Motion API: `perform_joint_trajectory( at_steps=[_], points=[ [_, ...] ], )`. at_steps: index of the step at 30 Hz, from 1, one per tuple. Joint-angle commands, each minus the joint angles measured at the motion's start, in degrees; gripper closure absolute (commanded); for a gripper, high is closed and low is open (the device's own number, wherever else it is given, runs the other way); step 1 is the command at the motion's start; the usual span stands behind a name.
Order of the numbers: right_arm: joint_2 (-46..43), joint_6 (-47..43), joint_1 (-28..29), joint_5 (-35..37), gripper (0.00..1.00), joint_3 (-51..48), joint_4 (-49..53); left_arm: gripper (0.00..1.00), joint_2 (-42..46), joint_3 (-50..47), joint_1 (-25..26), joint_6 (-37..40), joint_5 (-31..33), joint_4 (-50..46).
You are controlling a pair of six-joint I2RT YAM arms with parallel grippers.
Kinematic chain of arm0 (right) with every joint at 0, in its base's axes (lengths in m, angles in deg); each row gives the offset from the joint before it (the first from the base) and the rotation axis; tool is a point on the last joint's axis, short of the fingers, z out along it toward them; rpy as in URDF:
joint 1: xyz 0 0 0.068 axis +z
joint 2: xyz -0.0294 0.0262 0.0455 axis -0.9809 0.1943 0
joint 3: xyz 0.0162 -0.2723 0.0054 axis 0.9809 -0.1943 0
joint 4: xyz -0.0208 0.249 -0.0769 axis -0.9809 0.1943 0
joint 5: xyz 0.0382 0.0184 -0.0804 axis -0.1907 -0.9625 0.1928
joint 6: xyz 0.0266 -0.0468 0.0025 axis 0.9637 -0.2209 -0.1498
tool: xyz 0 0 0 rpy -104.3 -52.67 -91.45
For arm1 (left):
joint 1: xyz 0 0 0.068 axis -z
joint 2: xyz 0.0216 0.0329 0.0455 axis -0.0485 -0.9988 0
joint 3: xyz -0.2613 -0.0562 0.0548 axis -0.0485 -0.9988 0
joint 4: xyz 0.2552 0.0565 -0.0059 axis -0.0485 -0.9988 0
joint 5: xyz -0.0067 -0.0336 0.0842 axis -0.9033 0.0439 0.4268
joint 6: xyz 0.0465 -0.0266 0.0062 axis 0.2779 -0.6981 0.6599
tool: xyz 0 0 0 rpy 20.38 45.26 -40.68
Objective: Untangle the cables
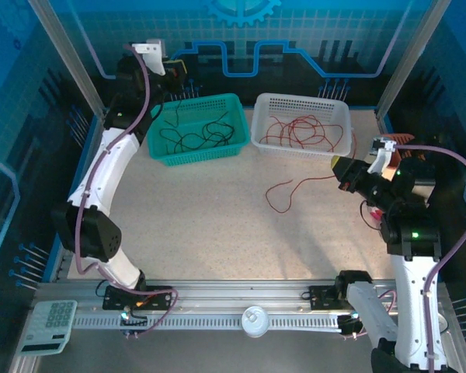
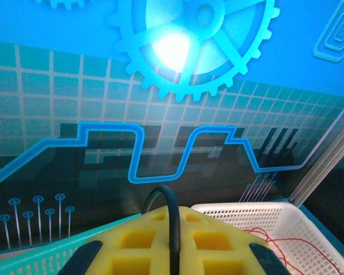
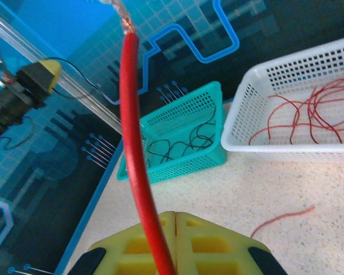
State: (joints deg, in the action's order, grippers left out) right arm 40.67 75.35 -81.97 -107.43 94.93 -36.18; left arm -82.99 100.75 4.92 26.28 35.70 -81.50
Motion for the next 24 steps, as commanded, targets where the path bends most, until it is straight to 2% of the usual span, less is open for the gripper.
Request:
perform_joint_trajectory(
  at_steps=[1, 4, 6, 11, 13, 18, 21, 24],
  points=[
    [0.89, 1.27, 1.71, -1.20, 1.00, 3.08, -1.68, 0.86, 0.73, -2.74, -0.50, 1.18, -0.04, 2.73],
    [2.20, 1.77, 3.14, -1.05, 1.00, 4.65, -3.45, 0.74, 1.28, -4.41, -0.67, 1.49, -0.07, 2.59],
    [3.37, 2.07, 4.41, -0.82, 1.00, 5.82, -4.54, 0.61, 1.51, -4.82, -0.80, 1.57, -0.12, 2.19],
    [6.83, 1.44, 9.85, 2.35, 1.00, 9.97, -6.32, 0.22, 2.16, -4.29, -0.96, 1.82, -0.09, 1.04],
    [8.50, 0.40, 12.89, 4.54, 1.00, 12.22, -6.62, 0.01, 2.37, -3.15, -0.94, 1.81, 0.12, -0.53],
    [12.04, -2.13, 18.35, 9.10, 1.00, 17.19, -6.88, 0.01, 0.87, 3.47, -1.02, 2.43, 1.13, -9.72],
    [13.66, -3.23, 20.34, 10.89, 1.00, 19.67, -7.02, 0.01, -3.55, 14.57, -1.02, 2.65, 4.71, -24.66],
    [14.95, -3.95, 21.28, 12.13, 1.00, 21.46, -7.20, 0.01, -7.33, 21.90, -0.73, 3.99, 5.94, -33.81]
  ],
)
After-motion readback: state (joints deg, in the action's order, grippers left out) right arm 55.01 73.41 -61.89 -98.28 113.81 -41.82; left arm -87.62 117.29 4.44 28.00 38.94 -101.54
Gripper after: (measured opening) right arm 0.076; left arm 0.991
